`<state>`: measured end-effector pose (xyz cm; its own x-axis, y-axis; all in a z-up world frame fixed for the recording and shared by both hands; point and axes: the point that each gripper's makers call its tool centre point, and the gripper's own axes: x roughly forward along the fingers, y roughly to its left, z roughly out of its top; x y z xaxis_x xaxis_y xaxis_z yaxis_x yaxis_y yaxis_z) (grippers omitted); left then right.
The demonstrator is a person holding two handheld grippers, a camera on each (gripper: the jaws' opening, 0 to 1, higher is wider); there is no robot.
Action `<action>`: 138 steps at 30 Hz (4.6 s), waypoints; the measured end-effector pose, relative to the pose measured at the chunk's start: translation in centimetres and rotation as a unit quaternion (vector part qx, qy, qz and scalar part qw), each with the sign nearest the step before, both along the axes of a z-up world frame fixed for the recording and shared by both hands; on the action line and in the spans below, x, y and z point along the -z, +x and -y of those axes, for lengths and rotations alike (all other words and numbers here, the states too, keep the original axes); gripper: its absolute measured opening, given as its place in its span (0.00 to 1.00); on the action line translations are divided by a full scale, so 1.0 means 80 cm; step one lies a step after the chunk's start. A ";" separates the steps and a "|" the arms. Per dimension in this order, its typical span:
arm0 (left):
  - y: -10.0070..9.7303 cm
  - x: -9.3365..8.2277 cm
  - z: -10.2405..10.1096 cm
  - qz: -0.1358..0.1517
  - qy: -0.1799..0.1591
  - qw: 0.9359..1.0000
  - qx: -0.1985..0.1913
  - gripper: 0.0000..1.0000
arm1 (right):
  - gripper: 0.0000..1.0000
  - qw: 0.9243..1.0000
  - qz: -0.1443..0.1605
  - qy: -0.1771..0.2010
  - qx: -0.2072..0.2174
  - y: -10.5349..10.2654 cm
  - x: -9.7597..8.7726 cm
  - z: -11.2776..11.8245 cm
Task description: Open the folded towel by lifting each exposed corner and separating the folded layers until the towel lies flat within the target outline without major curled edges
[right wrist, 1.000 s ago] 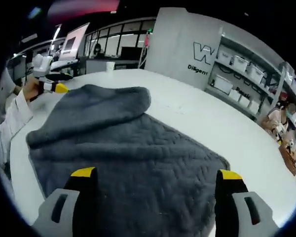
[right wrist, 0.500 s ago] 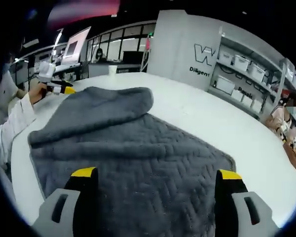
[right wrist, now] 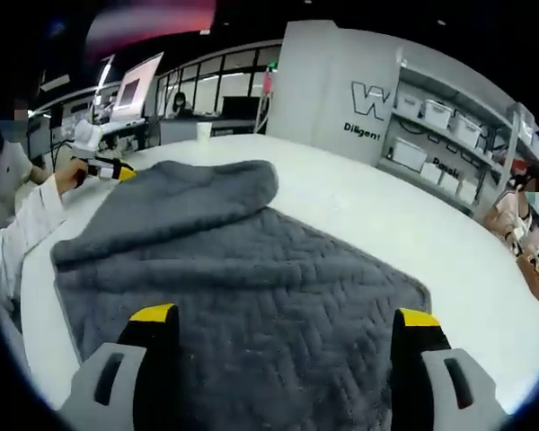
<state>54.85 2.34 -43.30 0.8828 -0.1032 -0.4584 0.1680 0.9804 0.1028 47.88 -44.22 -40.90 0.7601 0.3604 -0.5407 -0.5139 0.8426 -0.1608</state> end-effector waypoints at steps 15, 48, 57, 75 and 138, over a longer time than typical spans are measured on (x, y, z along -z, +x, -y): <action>0.002 0.002 0.016 0.004 0.022 0.999 0.038 0.05 | 0.98 1.000 0.001 0.007 0.002 0.000 0.000 0.000; -0.086 -0.056 -0.037 -0.035 0.227 0.972 -0.058 0.03 | 0.98 0.999 -0.019 0.028 0.006 0.001 0.011 0.005; -0.137 -0.059 -0.081 -0.063 0.278 0.952 -0.112 0.03 | 0.98 0.999 -0.017 0.033 0.003 0.000 0.007 0.003; -0.168 -0.024 -0.091 -0.079 0.233 0.961 -0.123 0.15 | 0.98 0.999 -0.015 0.041 0.006 0.003 0.006 0.002; -0.046 -0.012 0.106 -0.025 -0.025 0.991 0.129 0.95 | 0.30 0.997 -0.038 0.056 0.048 0.010 0.040 0.035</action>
<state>51.20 -6.17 -42.37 0.8005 -0.3468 -0.4888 0.4176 0.9077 0.0399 48.66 -47.01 -44.12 0.7516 0.3497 -0.5593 -0.4379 0.8986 -0.0266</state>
